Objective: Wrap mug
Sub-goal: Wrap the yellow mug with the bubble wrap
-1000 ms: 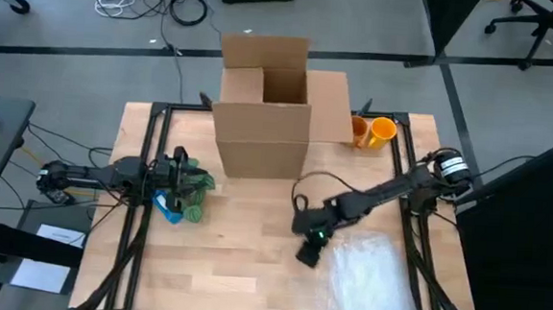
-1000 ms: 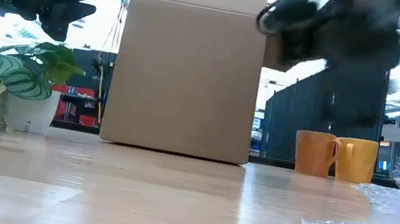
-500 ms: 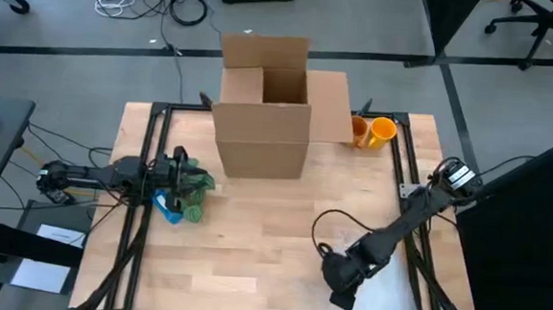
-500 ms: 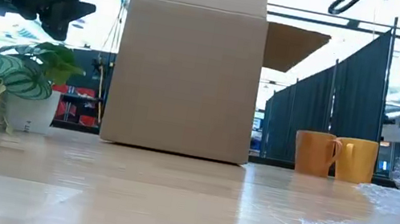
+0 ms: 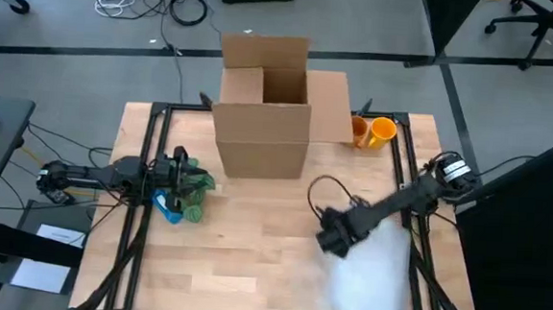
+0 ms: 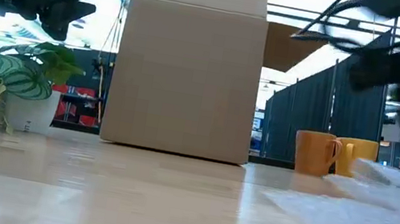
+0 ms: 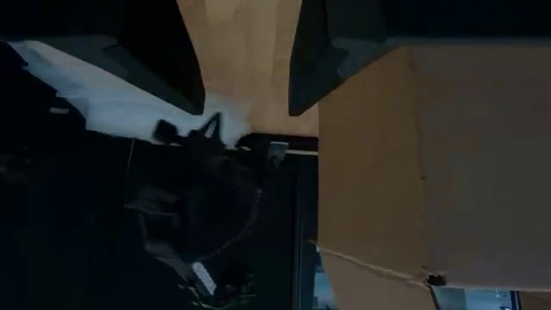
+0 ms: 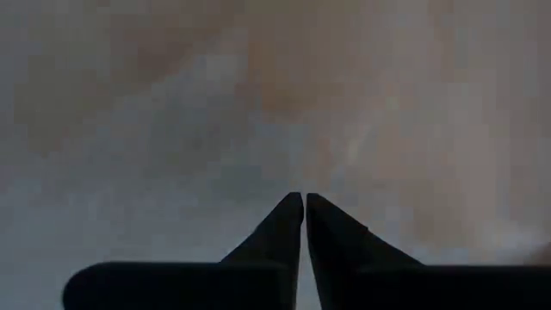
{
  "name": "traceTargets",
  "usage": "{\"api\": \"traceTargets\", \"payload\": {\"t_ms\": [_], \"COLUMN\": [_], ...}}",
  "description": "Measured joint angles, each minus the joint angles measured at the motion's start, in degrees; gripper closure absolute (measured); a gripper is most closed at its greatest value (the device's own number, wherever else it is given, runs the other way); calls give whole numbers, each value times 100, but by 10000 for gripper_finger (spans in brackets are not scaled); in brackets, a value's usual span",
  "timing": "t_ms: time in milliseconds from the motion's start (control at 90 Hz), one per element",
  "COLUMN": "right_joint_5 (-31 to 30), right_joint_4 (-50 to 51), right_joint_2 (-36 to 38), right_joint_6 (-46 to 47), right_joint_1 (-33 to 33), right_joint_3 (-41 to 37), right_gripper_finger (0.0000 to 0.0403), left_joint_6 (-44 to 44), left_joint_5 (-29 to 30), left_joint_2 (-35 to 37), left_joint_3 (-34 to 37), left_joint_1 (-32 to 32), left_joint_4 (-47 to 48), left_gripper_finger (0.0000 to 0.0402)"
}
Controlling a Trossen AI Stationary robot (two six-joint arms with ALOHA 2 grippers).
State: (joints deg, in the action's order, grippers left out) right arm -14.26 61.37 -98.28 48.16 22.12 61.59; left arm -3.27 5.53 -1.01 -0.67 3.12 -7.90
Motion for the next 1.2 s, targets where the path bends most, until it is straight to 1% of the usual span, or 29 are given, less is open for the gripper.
{"api": "traceTargets", "payload": {"t_ms": [56,111,167,222,289,400,467,556,622,689,811,878,911,956,1022,1144,1167,1200], "right_joint_5": [47,314,520,658,844,1103,1125,1004,888,896,953,1101,1268,1446,1487,1123,1090,1070], "right_joint_4": [102,159,66,-139,-493,-1515,-1970,-2259,-2163,-2100,-1755,-1481,-1219,-680,405,2580,2846,2929], "right_joint_2": [0,0,2,7,9,9,-1,-91,-195,-321,-624,-774,-843,-882,-887,-855,-828,-791], "right_joint_6": [-354,-748,-1153,-1342,-1349,-1110,-938,-776,-664,-490,-130,-63,-65,-65,-65,203,310,429], "right_joint_1": [-363,-633,-670,-536,-300,124,368,606,735,776,872,941,953,950,913,744,721,692], "right_joint_3": [68,211,441,706,925,1068,1068,1068,1064,1064,1062,1062,1062,1062,1064,1058,1060,1057], "right_gripper_finger": [403,403,403,403,403,403,403,403,403,403,403,403,402,402,402,402,402,402], "left_joint_6": [1,0,2,0,2,2,0,1,2,0,2,0,1,2,2,2,2,2], "left_joint_5": [1,1,1,1,1,1,1,1,1,0,32,35,34,34,34,34,34,34], "left_joint_2": [-1,-1,1,0,-1,-1,-1,0,-1,0,-1,-1,-1,-1,-1,-1,-1,-1], "left_joint_3": [0,0,0,0,0,0,0,0,0,0,0,0,0,0,0,0,0,0], "left_joint_1": [0,-1,1,0,-1,-1,-1,0,0,0,0,-1,0,1,0,-1,-1,1], "left_joint_4": [1,2,2,4,2,2,2,2,2,-2,-35,-38,-30,-43,-42,-39,-39,-47], "left_gripper_finger": [245,245,245,245,245,245,245,245,245,245,245,245,245,245,245,245,245,245]}}
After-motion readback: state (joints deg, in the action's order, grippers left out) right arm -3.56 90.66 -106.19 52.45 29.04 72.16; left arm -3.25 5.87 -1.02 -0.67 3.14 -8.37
